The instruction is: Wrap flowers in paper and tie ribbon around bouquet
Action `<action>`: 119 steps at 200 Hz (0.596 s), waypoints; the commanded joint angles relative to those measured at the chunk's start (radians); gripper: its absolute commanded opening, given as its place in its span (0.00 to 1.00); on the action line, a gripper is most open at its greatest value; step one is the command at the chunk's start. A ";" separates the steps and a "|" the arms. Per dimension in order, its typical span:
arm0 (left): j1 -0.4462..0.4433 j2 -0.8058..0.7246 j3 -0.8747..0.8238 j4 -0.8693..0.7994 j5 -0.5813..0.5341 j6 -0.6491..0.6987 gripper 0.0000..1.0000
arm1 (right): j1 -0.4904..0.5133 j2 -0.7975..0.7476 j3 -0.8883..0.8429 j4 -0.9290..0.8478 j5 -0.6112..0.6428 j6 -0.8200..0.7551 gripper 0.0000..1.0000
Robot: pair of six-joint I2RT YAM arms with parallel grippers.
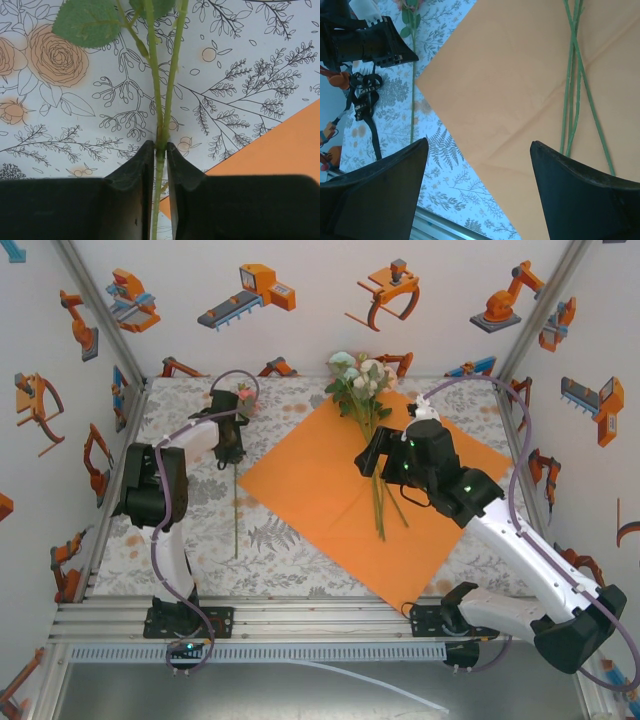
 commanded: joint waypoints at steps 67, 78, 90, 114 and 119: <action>-0.024 -0.212 0.059 -0.090 0.109 -0.037 0.00 | 0.007 -0.059 -0.003 -0.007 0.059 0.029 0.75; -0.056 -0.242 0.084 -0.091 0.123 -0.077 0.00 | 0.007 -0.057 -0.003 -0.004 0.061 0.029 0.75; -0.100 -0.252 0.126 -0.088 0.130 -0.134 0.00 | 0.007 -0.055 -0.003 -0.002 0.063 0.029 0.75; -0.210 -0.200 0.248 -0.040 0.099 -0.289 0.00 | 0.006 -0.061 -0.006 -0.005 0.069 0.030 0.75; -0.235 -0.173 0.285 -0.029 0.099 -0.321 0.00 | 0.007 -0.065 -0.009 -0.006 0.071 0.031 0.75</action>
